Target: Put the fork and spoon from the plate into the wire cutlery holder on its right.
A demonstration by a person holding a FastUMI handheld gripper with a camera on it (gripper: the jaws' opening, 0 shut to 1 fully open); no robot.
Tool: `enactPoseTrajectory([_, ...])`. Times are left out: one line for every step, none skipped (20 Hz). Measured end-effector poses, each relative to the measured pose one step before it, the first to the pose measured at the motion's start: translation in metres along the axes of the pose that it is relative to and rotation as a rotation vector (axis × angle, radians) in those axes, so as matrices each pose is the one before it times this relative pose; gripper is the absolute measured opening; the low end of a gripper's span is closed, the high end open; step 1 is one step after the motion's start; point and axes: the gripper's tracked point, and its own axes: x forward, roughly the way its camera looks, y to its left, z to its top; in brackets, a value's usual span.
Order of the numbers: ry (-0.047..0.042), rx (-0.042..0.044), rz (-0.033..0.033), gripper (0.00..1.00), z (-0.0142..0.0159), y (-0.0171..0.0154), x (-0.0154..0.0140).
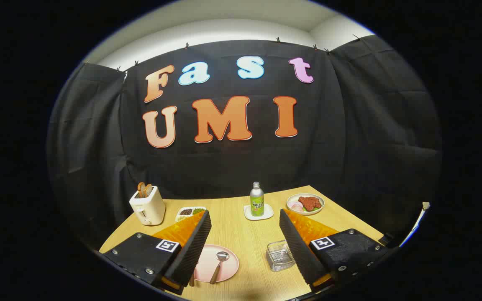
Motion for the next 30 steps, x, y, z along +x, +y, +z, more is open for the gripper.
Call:
enactPoseTrajectory([0.00039, 0.00132, -0.00006, 0.98, 0.00018, -0.00033, -0.00028])
enactPoseTrajectory([-0.00058, 0.00162, 0.00291, 0.98, -0.00065, 0.00027, 0.0002])
enactPoseTrajectory([-0.00152, 0.00464, 0.00627, 0.98, 0.00046, 0.00124, 0.00061])
enactPoseTrajectory([0.00134, 0.00255, 0.00138, 0.98, -0.00102, -0.00003, 0.0005])
enactPoseTrajectory([0.00287, -0.0019, -0.00194, 0.98, -0.00112, -0.00082, 0.00005])
enactPoseTrajectory([0.00242, -0.00469, 0.00139, 0.98, -0.00141, -0.00027, -0.00031])
enactPoseTrajectory([0.00186, -0.0065, -0.00028, 0.98, -0.00011, -0.00025, -0.00072])
enactPoseTrajectory([0.00215, -0.0077, -0.0023, 0.98, -0.00116, -0.00185, 0.00042])
enactPoseTrajectory([0.00174, -0.00491, -0.00204, 0.99, -0.00041, -0.00163, -0.00095])
enactPoseTrajectory([0.00054, -0.00132, -0.00212, 0.99, -0.00007, -0.00146, -0.00037])
enactPoseTrajectory([0.00109, 0.00193, -0.00117, 0.99, -0.00026, -0.0018, -0.0008])
enactPoseTrajectory([0.00113, 0.00299, -0.00074, 0.98, -0.00032, -0.00185, 0.00027])
enactPoseTrajectory([0.00086, 0.00235, -0.00179, 0.98, -0.00032, -0.00229, 0.00054])
enactPoseTrajectory([0.00111, 0.00111, -0.00195, 0.98, -0.00025, -0.00173, 0.00031])
enactPoseTrajectory([0.0015, 0.00151, -0.00376, 0.98, -0.00021, -0.00292, 0.00073])
enactPoseTrajectory([0.00259, 0.00311, 0.00003, 0.98, -0.00109, -0.00145, 0.00103])
enactPoseTrajectory([0.00198, 0.00412, 0.00159, 0.98, -0.00131, -0.00067, 0.00067])
enactPoseTrajectory([0.00393, 0.00146, 0.00093, 0.98, -0.00113, -0.00036, -0.00009])
enactPoseTrajectory([0.00431, -0.00187, 0.00054, 0.98, -0.00116, -0.0004, 0.00127])
enactPoseTrajectory([0.00404, -0.00426, 0.00048, 0.98, -0.00177, -0.00059, -0.00029])
enactPoseTrajectory([0.00411, -0.00535, 0.00018, 0.98, -0.00216, -0.0003, 0.00136])
enactPoseTrajectory([0.00394, -0.00503, 0.00273, 0.98, -0.0018, 0.00067, 0.00015])
enactPoseTrajectory([0.00334, -0.00383, 0.00372, 0.99, -0.00209, 0.00124, 0.00126])
enactPoseTrajectory([0.00481, -0.00403, 0.00279, 0.99, -0.00224, 0.00134, 0.00085])
enactPoseTrajectory([0.00416, -0.00401, 0.00007, 0.99, -0.0019, 0.00115, 0.00174])
enactPoseTrajectory([0.00264, -0.00437, 0.00046, 0.98, -0.00241, 0.002, 0.00178])
enactPoseTrajectory([0.00138, -0.00472, -0.00079, 0.99, -0.00247, 0.00251, 0.00201])
enactPoseTrajectory([0.0029, -0.00642, -0.00286, 0.99, -0.00411, 0.00299, 0.00318])
enactPoseTrajectory([0.01131, -0.00676, -0.00017, 0.99, -0.0065, 0.0045, 0.00333])
enactPoseTrajectory([0.01063, -0.00755, 0.00444, 0.99, -0.00747, 0.00628, 0.00275])
